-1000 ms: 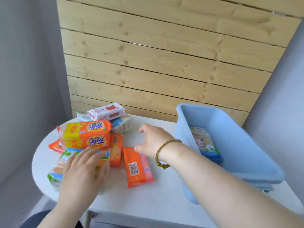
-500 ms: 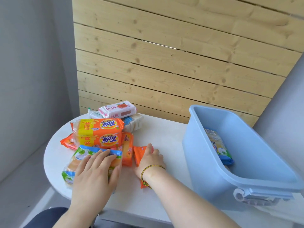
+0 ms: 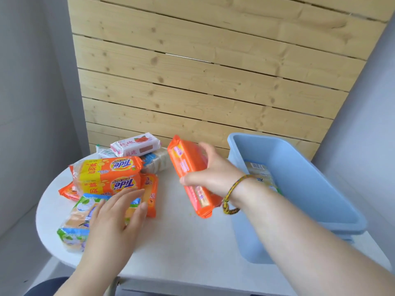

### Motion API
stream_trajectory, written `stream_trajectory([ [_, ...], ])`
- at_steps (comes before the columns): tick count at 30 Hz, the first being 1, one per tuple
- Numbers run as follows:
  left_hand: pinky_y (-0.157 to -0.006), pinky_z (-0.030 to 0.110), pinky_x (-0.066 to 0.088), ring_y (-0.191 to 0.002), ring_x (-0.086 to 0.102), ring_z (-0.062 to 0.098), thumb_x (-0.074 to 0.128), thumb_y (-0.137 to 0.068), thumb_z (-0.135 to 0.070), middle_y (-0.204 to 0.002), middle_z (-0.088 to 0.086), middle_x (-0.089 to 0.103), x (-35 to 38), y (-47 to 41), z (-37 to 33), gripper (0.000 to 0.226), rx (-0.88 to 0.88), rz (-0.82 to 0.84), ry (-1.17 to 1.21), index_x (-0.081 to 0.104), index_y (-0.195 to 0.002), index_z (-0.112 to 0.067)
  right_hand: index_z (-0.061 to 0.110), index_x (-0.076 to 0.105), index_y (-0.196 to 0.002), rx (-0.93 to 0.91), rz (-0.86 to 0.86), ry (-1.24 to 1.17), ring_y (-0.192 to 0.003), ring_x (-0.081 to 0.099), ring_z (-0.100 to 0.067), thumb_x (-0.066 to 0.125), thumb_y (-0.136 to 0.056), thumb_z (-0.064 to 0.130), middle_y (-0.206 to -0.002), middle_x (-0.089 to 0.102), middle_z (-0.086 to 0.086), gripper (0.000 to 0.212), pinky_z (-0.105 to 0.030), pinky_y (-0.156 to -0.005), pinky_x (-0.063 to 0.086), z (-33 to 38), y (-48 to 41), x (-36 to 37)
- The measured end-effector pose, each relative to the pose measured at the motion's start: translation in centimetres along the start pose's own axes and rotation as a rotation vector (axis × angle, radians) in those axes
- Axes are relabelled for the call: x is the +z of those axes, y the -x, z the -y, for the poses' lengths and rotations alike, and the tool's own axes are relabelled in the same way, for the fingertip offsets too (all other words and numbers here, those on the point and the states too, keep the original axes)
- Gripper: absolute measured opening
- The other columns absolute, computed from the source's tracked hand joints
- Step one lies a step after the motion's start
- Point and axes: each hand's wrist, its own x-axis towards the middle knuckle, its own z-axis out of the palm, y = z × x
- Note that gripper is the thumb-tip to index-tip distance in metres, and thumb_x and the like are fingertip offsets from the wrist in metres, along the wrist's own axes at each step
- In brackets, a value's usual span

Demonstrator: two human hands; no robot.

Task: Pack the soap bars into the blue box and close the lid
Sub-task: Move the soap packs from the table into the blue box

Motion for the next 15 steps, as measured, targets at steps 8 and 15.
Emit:
stream_trajectory([
  [8, -0.079, 0.017, 0.031, -0.102, 0.045, 0.005, 0.051, -0.085, -0.024, -0.105, -0.014, 0.051, 5.4, -0.8, -6.9, 0.029, 0.062, 0.153, 0.299, 0.053, -0.114, -0.029, 0.020, 0.021, -0.142, -0.273, -0.219, 0.110, -0.114, 0.045, -0.002, 0.074, -0.068, -0.001, -0.120, 0.039, 0.014, 0.093, -0.014, -0.097, 0.035, -1.8, 2.9, -10.0],
  [15, -0.085, 0.021, 0.032, -0.106, 0.043, -0.001, 0.048, -0.084, -0.035, -0.118, -0.019, 0.043, 10.8, -2.0, -12.3, 0.047, -0.112, 0.322, 0.569, 0.035, -0.129, -0.036, 0.031, 0.020, -0.140, -0.124, -0.040, 0.563, -0.102, 0.047, -0.006, 0.071, -0.072, 0.014, -0.122, 0.040, 0.013, 0.086, 0.005, -0.072, 0.034, -8.0, 3.2, -14.6],
])
